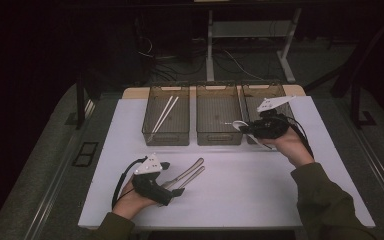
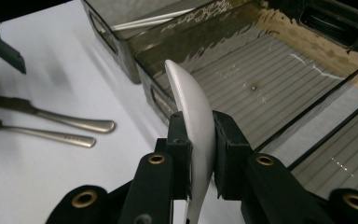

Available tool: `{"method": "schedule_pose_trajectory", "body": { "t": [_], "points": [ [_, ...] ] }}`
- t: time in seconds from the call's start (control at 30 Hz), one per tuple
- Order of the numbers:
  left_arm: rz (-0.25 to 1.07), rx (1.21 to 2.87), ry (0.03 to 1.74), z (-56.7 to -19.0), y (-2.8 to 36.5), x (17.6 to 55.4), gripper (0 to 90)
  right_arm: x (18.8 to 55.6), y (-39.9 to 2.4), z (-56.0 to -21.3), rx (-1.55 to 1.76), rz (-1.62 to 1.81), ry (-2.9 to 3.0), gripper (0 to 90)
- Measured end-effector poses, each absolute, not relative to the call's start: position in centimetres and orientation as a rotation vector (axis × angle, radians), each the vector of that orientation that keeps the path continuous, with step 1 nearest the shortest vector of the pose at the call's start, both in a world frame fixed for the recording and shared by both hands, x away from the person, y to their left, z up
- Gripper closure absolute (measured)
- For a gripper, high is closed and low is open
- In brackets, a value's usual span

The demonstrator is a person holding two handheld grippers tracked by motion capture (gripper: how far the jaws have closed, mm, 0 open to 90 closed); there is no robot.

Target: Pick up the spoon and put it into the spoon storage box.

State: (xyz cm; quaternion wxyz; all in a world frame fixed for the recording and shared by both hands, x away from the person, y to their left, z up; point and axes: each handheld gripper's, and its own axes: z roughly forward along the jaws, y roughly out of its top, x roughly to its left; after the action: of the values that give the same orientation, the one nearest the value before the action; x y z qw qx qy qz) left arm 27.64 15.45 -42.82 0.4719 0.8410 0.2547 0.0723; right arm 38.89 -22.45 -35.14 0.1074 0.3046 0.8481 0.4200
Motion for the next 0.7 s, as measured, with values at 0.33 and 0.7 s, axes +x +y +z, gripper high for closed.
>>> {"method": "schedule_pose_trajectory", "body": {
  "t": [0.33,0.7],
  "points": [
    [0.179,2.054,0.624,-42.7,15.5,27.6,0.0,40.7,-20.7,-33.9,0.897,1.255,2.478,78.1],
    [0.183,2.063,0.624,-42.7,15.3,27.5,0.0,43.3,-18.2,-33.3,0.904,1.251,2.476,78.1]
  ]
}}
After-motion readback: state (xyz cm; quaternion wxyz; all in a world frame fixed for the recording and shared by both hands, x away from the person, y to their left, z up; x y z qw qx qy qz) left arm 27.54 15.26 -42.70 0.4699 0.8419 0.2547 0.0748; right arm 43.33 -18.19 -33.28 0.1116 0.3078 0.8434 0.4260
